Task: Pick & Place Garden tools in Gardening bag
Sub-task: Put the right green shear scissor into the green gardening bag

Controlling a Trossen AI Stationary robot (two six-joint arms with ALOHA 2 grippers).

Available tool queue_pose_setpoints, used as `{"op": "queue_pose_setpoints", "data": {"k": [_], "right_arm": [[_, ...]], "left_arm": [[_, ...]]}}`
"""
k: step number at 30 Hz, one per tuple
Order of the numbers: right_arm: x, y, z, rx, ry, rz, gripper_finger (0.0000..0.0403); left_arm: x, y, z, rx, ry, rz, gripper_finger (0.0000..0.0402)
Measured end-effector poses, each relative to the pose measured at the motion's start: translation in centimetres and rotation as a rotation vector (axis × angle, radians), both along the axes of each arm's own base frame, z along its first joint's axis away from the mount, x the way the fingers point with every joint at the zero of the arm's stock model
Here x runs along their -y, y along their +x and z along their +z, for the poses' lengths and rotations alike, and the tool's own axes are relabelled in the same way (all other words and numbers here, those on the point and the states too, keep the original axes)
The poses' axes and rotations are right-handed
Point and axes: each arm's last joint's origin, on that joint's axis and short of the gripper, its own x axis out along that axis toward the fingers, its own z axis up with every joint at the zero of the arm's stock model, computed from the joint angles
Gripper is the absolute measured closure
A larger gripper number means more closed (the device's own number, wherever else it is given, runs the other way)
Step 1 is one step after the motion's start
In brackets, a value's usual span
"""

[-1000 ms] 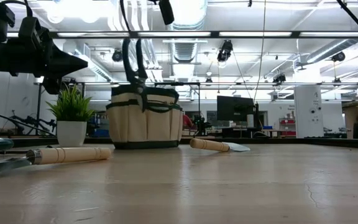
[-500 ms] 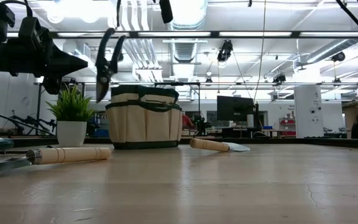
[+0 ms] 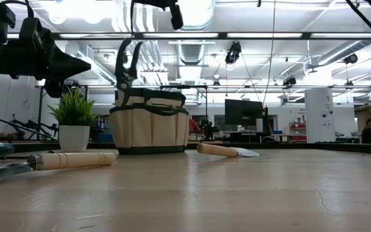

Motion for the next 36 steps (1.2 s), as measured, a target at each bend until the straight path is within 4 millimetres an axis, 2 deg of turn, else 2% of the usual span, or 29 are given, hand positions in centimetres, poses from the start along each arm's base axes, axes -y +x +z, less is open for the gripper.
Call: {"op": "queue_pose_setpoints", "data": {"k": [13, 24, 36], "right_arm": [[0.5, 1.5, -1.2, 0.067, 0.015, -0.008, 0.0395], [0.7, 1.3, 0.3, 0.136, -0.041, -0.035, 0.0395], [0.4, 1.4, -0.1, 0.067, -0.169, -0.059, 0.0395]], "left_arm": [[0.0, 0.0, 0.0, 0.0, 0.0, 0.0, 0.0396], [0.0, 0.0, 0.0, 0.0, 0.0, 0.0, 0.0396], [0.0, 0.0, 0.0, 0.0, 0.0, 0.0, 0.0396]]}}
